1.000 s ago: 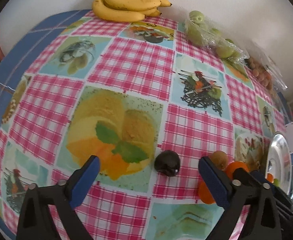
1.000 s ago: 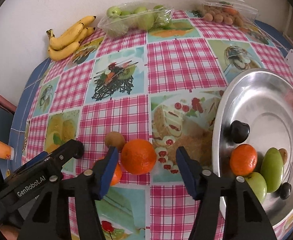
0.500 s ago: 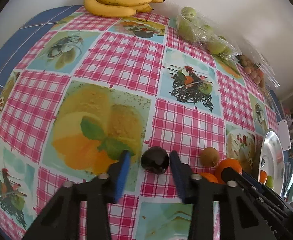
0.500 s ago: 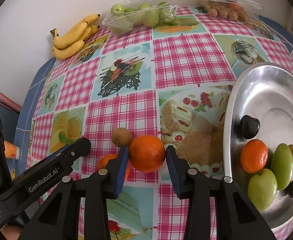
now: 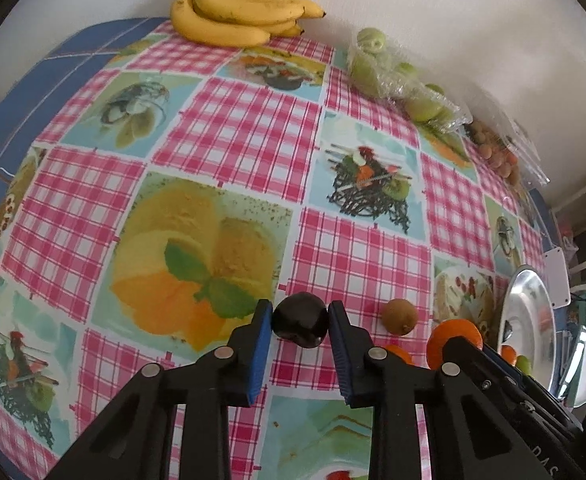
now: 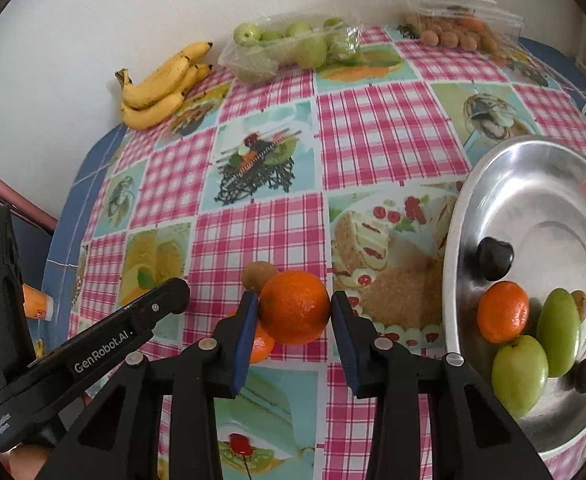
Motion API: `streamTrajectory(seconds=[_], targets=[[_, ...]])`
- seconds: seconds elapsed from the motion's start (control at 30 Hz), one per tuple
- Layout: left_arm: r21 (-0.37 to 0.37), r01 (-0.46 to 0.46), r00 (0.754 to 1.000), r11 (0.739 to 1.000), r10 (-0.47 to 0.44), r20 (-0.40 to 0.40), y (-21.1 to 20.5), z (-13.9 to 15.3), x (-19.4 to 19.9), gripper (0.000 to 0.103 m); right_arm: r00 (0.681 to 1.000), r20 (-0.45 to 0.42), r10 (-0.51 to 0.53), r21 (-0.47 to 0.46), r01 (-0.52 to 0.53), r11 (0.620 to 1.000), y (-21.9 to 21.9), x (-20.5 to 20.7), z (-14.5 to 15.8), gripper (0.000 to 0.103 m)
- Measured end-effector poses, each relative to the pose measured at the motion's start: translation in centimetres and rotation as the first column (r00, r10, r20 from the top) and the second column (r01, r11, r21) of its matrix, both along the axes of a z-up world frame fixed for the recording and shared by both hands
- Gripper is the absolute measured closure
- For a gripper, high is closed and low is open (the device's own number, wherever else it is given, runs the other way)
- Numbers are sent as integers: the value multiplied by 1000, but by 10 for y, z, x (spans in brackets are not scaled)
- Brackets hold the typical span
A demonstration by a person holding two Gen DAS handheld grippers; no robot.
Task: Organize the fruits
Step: 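Grasp an orange with the right tool while the left tool grasps a dark plum, then carry the orange and dark plum over the steel bowl with both tools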
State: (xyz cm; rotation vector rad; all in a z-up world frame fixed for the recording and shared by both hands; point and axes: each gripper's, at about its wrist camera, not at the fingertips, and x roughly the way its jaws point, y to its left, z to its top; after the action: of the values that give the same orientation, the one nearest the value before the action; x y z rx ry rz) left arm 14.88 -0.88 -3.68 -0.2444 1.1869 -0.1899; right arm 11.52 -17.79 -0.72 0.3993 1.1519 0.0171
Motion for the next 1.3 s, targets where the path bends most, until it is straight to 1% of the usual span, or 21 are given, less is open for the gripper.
streamTrajectory(seconds=[0.17, 0.3, 0.57, 0.8, 1.03, 1.3], targets=[[-6, 3, 1000, 1000, -3, 25, -3, 14, -6, 73, 999, 25, -20, 8, 19, 1000, -5, -6, 14, 64], [-9, 13, 999, 1000, -13, 40, -7, 23, -10, 73, 998, 39, -40, -2, 40, 999, -12, -13, 24, 64], [-17, 31, 999, 999, -31, 31, -16, 24, -13, 73, 997, 39, -63, -2, 63, 998, -22, -20, 29, 64], [-1, 53, 998, 999, -53, 45, -27, 30, -16, 73, 994, 39, -98, 10, 98, 995, -38, -26, 29, 64], [29, 109, 992, 994, -110, 58, -50, 34, -23, 73, 981, 26, -192, -17, 193, 981, -73, -36, 29, 64], [63, 202, 976, 977, -207, 70, -91, 38, -33, 73, 946, 6, -325, -42, 325, 945, -127, -54, 26, 64]])
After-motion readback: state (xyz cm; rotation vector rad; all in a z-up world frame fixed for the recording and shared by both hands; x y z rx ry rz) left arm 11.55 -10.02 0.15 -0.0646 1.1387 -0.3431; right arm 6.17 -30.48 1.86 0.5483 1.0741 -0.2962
